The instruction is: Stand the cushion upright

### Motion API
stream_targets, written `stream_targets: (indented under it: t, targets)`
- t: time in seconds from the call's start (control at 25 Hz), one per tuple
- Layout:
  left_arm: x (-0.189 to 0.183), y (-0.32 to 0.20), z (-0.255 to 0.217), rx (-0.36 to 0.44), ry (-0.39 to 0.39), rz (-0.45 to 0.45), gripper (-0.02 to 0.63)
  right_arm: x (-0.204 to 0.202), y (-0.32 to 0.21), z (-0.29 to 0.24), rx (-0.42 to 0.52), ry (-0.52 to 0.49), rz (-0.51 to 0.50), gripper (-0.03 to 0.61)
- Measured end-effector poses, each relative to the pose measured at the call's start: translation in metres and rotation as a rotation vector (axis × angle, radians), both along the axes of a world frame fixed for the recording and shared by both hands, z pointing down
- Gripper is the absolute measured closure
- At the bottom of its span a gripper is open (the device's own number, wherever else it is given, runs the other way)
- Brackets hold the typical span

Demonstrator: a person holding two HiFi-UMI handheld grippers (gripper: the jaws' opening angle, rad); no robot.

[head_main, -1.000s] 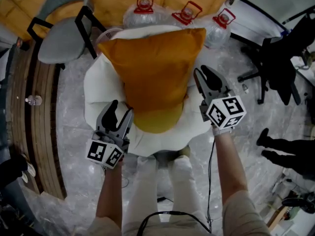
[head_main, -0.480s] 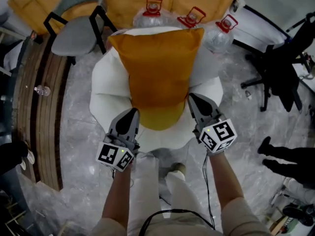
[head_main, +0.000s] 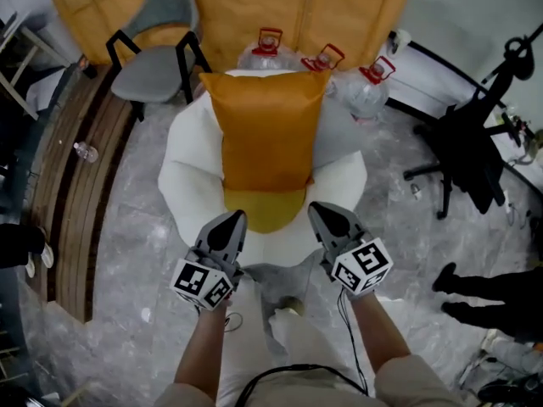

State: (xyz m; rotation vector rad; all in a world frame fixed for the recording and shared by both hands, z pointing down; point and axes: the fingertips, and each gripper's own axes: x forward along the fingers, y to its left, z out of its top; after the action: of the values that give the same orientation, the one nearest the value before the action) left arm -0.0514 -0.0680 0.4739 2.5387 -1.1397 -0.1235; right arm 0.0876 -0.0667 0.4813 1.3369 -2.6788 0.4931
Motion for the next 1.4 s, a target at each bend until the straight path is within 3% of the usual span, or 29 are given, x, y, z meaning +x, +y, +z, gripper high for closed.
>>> stream_targets:
  t: [0.48, 0.8, 1.4]
  targets:
    - [0.025, 0.090, -0.073, 0.006, 0.083, -0.036, 0.589, -0.003, 0.107, -0.078, 0.006, -0.013, -0.123, 0.562]
    - [0.035, 0.143, -0.115, 0.022, 0.031, -0.035, 0.589, 0.006, 0.157, -0.122, -0.009, -0.060, -0.142, 0.563]
    - [0.028, 0.210, -0.160, -0.018, 0.047, -0.052, 0.589, 0.004, 0.219, -0.170, -0.011, -0.062, -0.230, 0.563]
